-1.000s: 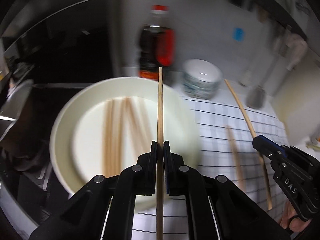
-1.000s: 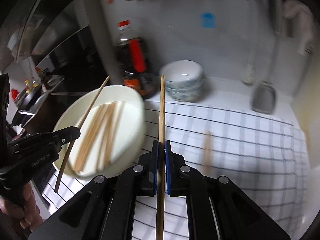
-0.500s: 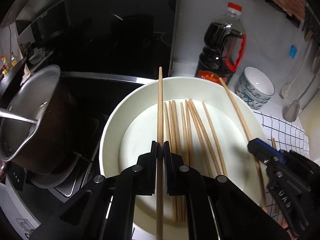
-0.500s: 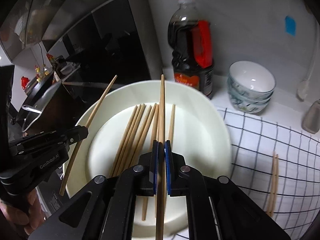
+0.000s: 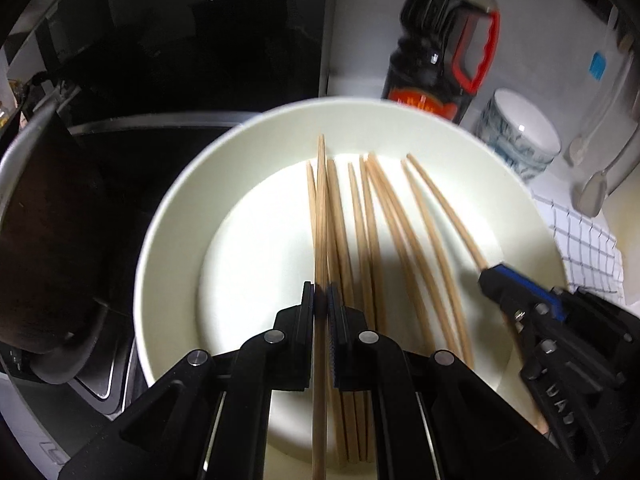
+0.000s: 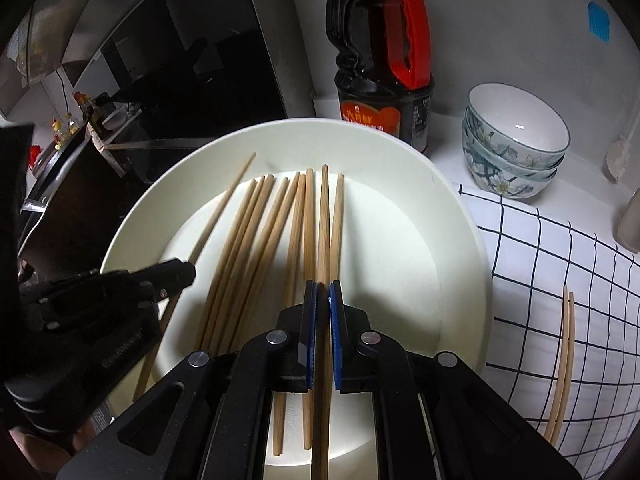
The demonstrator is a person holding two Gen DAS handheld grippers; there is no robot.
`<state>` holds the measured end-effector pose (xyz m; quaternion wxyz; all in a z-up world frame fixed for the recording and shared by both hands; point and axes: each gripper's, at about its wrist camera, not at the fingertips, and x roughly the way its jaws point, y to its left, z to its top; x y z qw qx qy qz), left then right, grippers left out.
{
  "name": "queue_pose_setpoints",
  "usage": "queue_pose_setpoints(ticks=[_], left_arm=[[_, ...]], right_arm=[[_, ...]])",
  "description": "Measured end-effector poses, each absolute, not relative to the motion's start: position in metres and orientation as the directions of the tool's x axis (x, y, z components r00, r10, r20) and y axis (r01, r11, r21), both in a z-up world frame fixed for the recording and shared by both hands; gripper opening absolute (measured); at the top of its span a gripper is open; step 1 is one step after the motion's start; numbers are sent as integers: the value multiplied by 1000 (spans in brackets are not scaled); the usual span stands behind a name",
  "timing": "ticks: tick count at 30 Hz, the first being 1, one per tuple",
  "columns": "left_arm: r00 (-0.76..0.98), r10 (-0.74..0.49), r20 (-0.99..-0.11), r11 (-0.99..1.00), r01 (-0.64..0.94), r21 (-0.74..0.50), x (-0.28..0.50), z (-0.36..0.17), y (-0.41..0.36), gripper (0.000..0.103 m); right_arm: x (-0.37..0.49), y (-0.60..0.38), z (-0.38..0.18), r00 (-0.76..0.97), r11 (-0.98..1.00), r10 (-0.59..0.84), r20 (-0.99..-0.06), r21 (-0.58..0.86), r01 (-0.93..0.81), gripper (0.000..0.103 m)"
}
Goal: Organize utensils
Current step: 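Lower the chopstick into the dish and open the right gripper, then move the open right gripper back over the last two chopsticks on the cloth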
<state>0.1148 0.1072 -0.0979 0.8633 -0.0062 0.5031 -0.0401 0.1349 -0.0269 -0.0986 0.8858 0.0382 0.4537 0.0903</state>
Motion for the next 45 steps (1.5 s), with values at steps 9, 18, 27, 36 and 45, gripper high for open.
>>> queue_pose_setpoints(ticks=[9, 18, 27, 36, 45], left_arm=[[461, -59, -886, 998, 48, -41, 119, -109, 107, 8], [517, 3, -856, 999, -29, -13, 105, -90, 126, 79], [536, 18, -844, 999, -43, -6, 87, -72, 124, 78], [556, 6, -831, 1000, -28, -12, 60, -60, 108, 83], [570, -24, -821, 1000, 10, -22, 32, -53, 75, 85]], right_arm=[[139, -25, -102, 569, 981, 191, -800, 140, -132, 6], [126, -34, -87, 605, 985, 173, -778, 121, -125, 25], [96, -48, -77, 614, 986, 165, -772, 130, -102, 35], [67, -64, -63, 640, 986, 163, -751, 137, -90, 40], [31, -93, -53, 668, 991, 129, -733, 124, -55, 43]])
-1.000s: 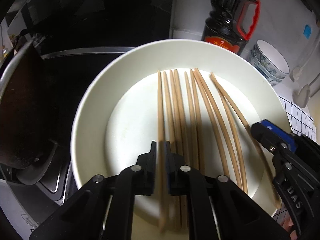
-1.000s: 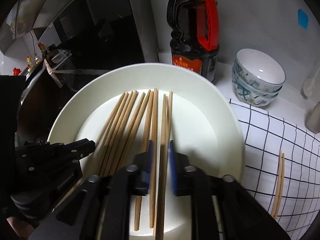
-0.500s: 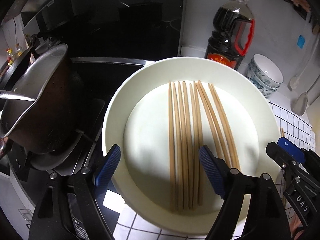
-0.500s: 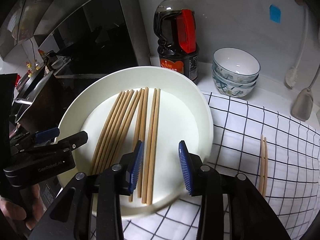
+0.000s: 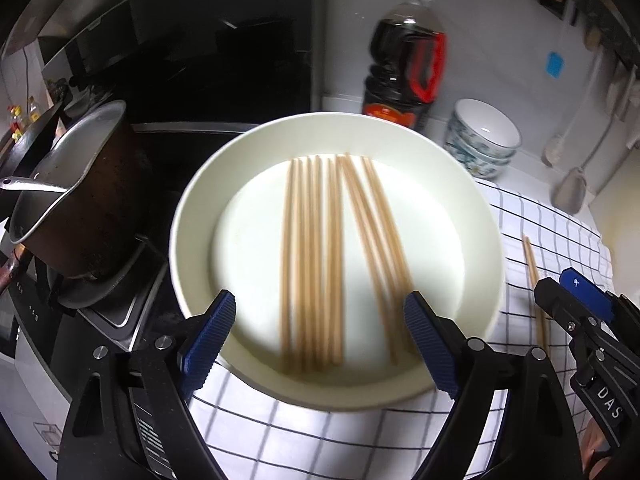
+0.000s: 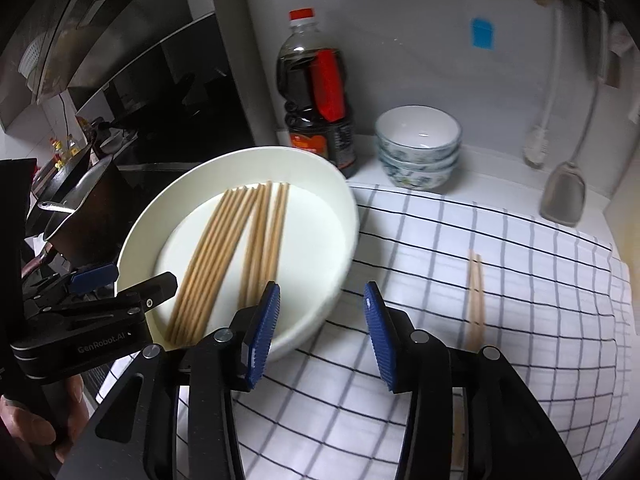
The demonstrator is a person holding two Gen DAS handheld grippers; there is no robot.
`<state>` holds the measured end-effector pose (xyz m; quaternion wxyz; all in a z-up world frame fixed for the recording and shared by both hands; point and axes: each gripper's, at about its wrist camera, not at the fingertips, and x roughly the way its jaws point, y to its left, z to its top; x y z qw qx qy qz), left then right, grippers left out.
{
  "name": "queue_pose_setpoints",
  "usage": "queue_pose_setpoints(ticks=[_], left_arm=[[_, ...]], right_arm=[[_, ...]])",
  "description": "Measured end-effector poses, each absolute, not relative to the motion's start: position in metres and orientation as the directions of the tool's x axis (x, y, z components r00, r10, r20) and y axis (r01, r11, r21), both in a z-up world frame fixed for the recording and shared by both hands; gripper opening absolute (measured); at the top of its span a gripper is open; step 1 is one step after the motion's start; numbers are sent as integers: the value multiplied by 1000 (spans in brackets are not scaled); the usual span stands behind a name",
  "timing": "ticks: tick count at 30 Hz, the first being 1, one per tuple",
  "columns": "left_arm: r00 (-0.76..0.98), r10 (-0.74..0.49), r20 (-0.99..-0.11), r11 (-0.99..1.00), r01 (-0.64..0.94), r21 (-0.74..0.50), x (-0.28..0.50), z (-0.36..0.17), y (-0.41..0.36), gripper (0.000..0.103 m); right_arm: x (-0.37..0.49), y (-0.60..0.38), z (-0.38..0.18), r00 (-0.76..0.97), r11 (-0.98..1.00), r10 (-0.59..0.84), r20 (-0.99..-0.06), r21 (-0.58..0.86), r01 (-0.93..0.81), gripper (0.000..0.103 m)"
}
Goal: Organize utensils
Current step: 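Move the open right gripper back over the last two chopsticks on the cloth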
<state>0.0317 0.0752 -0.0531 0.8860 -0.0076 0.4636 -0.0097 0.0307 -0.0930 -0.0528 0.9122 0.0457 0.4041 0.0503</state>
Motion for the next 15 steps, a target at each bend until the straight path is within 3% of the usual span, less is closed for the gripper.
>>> queue_pose_setpoints(ticks=[15], left_arm=[[541, -105, -835, 988, 151, -26, 10, -67, -11, 87]], right_arm=[[-19, -179, -74, 650, 985, 17, -760, 124, 119, 44]])
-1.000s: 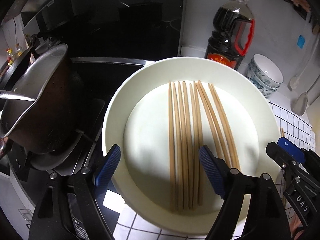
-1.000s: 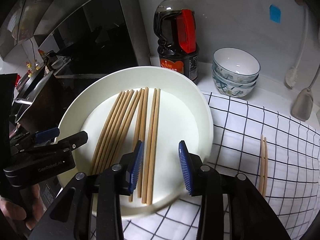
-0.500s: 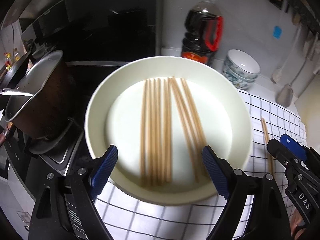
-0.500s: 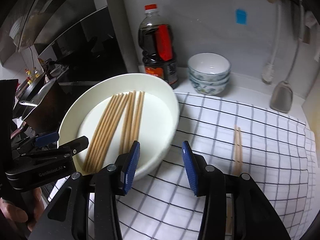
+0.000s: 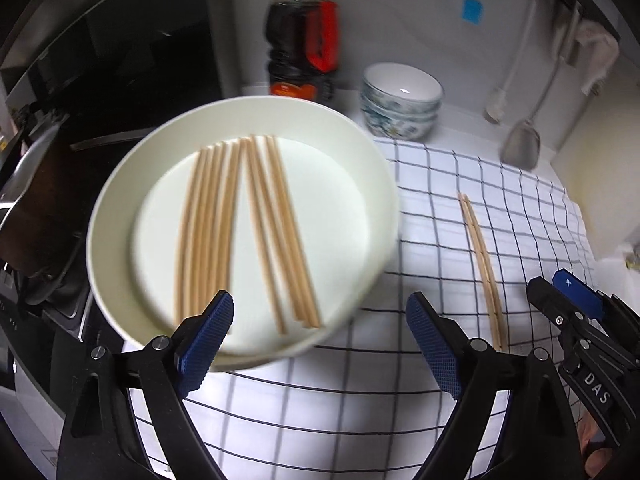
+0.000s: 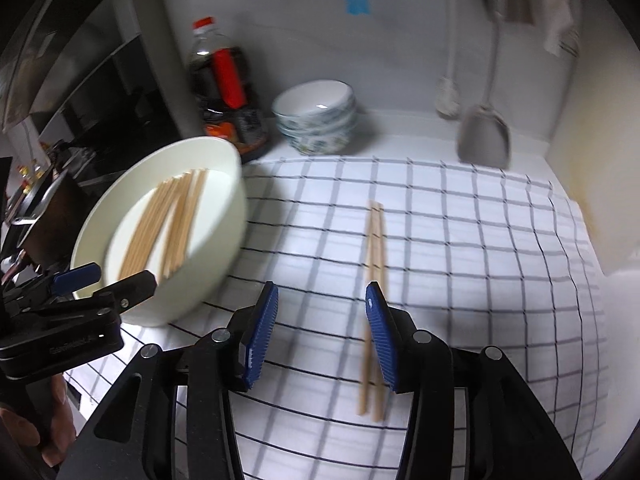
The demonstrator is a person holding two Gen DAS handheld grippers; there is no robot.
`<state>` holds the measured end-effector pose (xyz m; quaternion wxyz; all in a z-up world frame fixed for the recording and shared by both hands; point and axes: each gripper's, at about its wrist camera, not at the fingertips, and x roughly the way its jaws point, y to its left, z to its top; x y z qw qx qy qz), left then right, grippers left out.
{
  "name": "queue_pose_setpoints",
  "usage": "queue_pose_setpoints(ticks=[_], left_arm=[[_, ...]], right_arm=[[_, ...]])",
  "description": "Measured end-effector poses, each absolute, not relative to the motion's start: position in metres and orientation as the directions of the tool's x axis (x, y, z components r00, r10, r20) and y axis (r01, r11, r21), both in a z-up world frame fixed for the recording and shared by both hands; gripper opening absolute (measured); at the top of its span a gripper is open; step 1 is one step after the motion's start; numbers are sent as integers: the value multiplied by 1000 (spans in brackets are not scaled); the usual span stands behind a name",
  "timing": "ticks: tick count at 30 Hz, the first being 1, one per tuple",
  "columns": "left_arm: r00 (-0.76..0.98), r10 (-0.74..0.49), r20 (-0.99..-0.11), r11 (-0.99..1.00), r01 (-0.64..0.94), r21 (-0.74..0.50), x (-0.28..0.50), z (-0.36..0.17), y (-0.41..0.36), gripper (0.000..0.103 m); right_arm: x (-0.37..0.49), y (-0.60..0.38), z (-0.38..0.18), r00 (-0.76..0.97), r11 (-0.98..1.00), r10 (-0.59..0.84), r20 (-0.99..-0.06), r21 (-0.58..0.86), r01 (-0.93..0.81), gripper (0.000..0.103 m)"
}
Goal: Organize utensils
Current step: 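Move the open right gripper back over the last two chopsticks on the cloth, then separate one chopstick from the pair and close the right gripper on it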
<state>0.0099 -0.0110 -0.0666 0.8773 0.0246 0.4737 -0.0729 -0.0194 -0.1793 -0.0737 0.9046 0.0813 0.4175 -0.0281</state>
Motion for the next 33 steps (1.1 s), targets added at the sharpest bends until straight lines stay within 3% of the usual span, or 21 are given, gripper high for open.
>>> queue_pose_setpoints(ticks=[15, 33], left_arm=[[549, -99, -830, 981, 191, 9, 9, -86, -61, 90], [565, -118, -816, 973, 230, 19, 8, -85, -90, 90]], right_arm=[[-28, -231, -139, 579, 970, -32, -814, 115, 215, 44], [-10, -222, -168, 563, 986, -28, -826, 70, 152, 44]])
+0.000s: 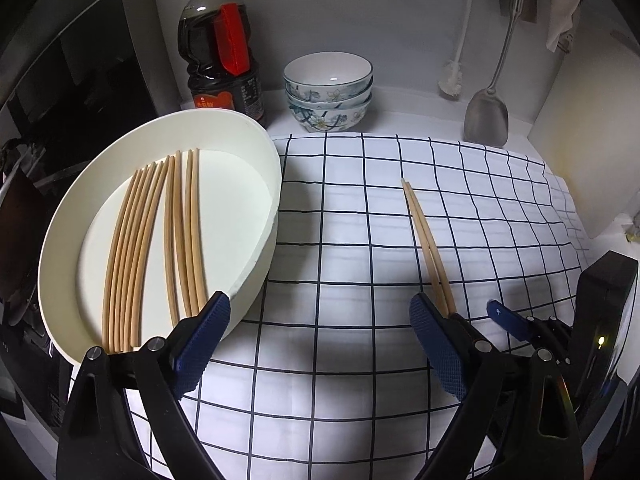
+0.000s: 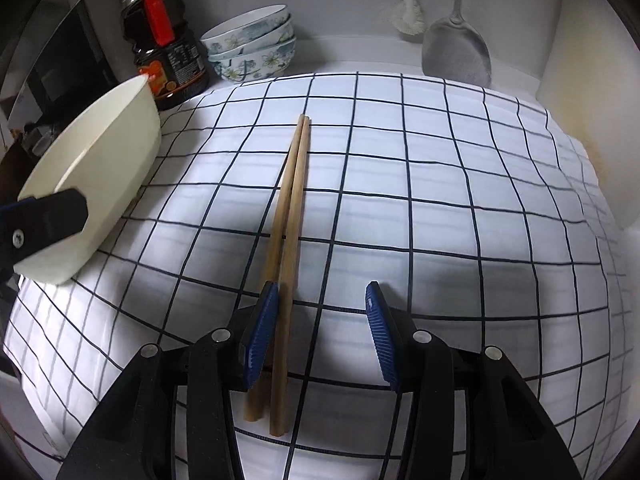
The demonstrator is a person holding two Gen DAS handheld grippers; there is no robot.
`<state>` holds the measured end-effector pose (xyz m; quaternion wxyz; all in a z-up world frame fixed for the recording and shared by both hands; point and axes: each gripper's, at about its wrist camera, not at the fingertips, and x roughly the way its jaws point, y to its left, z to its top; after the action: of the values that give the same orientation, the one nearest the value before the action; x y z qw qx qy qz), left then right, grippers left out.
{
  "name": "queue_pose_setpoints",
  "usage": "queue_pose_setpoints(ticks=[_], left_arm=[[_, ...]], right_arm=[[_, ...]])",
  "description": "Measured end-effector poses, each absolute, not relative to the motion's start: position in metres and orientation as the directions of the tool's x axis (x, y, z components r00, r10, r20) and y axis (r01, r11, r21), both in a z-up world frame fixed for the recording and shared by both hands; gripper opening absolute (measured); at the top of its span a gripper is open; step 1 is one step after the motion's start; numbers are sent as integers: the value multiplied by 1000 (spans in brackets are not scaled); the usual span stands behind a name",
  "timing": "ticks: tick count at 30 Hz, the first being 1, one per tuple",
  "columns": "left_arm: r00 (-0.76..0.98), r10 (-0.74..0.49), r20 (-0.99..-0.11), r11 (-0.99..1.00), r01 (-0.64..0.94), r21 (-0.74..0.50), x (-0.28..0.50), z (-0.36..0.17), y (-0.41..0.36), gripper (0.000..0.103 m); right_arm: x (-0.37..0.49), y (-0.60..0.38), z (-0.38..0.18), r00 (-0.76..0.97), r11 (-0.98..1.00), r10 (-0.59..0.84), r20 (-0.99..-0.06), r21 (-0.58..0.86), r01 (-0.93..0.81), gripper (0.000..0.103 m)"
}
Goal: Organize utensils
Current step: 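Separate one chopstick from the pair and close the right gripper on it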
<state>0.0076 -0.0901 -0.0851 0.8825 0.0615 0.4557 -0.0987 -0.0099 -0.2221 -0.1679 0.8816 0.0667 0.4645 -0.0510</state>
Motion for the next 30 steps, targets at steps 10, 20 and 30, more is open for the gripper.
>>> queue_pose_setpoints(ticks=[10, 20, 30], left_arm=[[550, -126, -826, 968, 252, 20, 8, -89, -102, 90], [528, -142, -837, 955, 295, 24, 10, -102, -127, 90], [501, -123, -857, 948, 315, 48, 25, -139, -163, 90]], right_arm=[[-8, -210, -170, 586, 998, -59, -809, -26, 65, 7], [-24, -244, -169, 592, 992, -57, -804, 22, 125, 6], [-57, -289, -168, 585, 974, -97, -805, 43, 221, 6]])
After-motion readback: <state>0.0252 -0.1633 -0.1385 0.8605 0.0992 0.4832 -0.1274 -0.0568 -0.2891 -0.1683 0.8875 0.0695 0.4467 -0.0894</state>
